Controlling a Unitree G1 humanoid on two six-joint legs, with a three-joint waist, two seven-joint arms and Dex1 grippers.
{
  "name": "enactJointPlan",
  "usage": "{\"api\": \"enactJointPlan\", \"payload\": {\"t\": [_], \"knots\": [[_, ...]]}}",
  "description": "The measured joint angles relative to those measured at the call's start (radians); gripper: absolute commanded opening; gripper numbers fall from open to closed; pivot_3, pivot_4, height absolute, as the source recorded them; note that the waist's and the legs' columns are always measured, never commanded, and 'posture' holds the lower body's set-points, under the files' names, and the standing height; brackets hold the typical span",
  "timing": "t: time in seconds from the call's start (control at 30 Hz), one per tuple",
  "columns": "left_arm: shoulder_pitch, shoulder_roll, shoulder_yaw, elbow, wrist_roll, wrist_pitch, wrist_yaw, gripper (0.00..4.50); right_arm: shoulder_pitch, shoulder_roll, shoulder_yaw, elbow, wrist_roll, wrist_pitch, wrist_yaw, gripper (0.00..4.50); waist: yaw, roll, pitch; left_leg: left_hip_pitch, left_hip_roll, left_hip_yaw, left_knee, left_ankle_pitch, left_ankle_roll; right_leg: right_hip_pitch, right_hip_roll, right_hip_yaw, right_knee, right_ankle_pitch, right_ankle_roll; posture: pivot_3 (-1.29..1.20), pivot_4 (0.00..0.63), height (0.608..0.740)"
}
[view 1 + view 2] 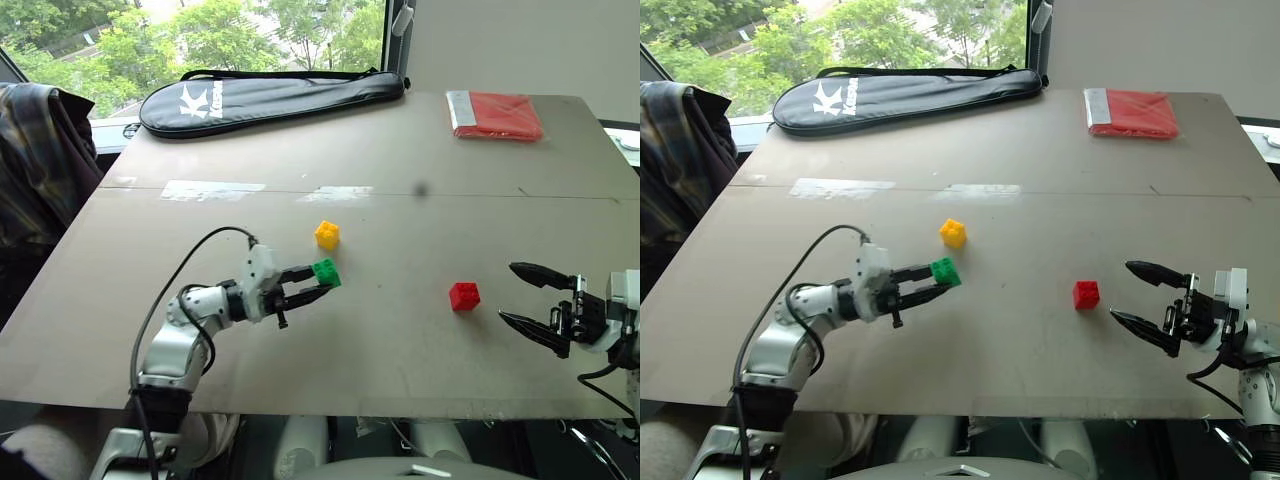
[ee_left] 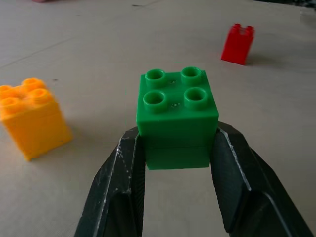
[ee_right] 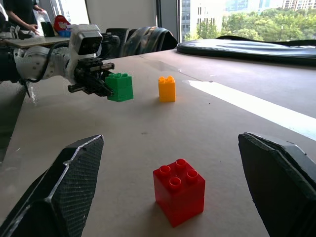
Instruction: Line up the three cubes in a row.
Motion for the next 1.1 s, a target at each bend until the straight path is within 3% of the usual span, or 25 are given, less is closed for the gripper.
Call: {"api": "enactJointPlan", "payload": {"t": [0.33,0.77,0.8,0.83,0.9,0.97,1.0,1.1], "knots": [[-0.27,-0.176,-0.203,0.312,0.125,-0.136,-0.15,1.25,0.066,0.002,-0.021,-0.03,-0.012,-0.002,-0.022,4.5,-0.005,0.0,0.0,-0.002,0.0,-0.002,-0.001,0.0,0.0,-0.001,0.002,-0.001,-0.002,0.001,0.003,0.0,0.15,0.708],[-0.343,-0.272,-0.248,0.419,0.213,-0.215,-0.135,1.25,0.096,0.013,-0.039,-0.047,-0.011,-0.003,-0.044,4.5,-0.001,0.0,0.0,-0.003,0.0,-0.003,0.0,0.0,0.0,-0.001,0.001,-0.002,-0.002,0.001,0.003,0.0,0.15,0.708],[-0.343,-0.271,-0.249,0.423,0.216,-0.215,-0.135,2.26,0.096,0.013,-0.039,-0.047,-0.011,-0.003,-0.045,4.5,-0.001,0.0,0.0,-0.003,0.0,-0.003,0.0,0.0,0.0,-0.001,0.001,-0.002,-0.002,0.001,0.003,0.0,0.15,0.708],[-0.343,-0.27,-0.249,0.424,0.219,-0.214,-0.136,2.43,0.096,0.013,-0.039,-0.047,-0.011,-0.002,-0.046,4.5,0.0,0.0,0.0,-0.003,0.0,-0.003,0.0,0.0,0.0,-0.001,0.001,-0.002,-0.002,0.001,0.003,0.0,0.15,0.708],[-0.343,-0.27,-0.249,0.424,0.221,-0.211,-0.137,3.47,0.094,0.013,-0.039,-0.047,-0.011,-0.003,-0.047,4.5,0.0,0.0,0.0,-0.003,0.0,-0.003,0.0,0.0,0.0,-0.001,0.001,-0.002,-0.002,0.001,0.003,0.0,0.15,0.708],[-0.342,-0.268,-0.249,0.423,0.221,-0.205,-0.138,4.16,0.093,0.013,-0.039,-0.047,-0.012,-0.003,-0.047,4.5,0.0,0.0,0.0,-0.003,0.0,-0.003,0.0,0.0,0.0,-0.001,0.001,-0.002,-0.002,0.001,0.003,0.0,0.15,0.708],[-0.34,-0.265,-0.249,0.422,0.221,-0.2,-0.139,4.35,0.092,0.013,-0.039,-0.047,-0.012,-0.002,-0.047,4.5,-0.001,0.0,0.0,-0.003,0.0,-0.003,0.0,0.0,0.0,-0.001,0.001,-0.002,-0.002,0.001,0.003,0.0,0.15,0.708],[-0.332,-0.257,-0.249,0.412,0.223,-0.195,-0.132,4.35,0.085,0.013,-0.039,-0.047,-0.012,-0.002,-0.047,4.5,-0.001,0.0,0.0,-0.003,0.0,-0.003,0.0,0.0,0.0,-0.001,0.001,-0.002,-0.002,0.001,0.003,0.0,0.15,0.708]]}}
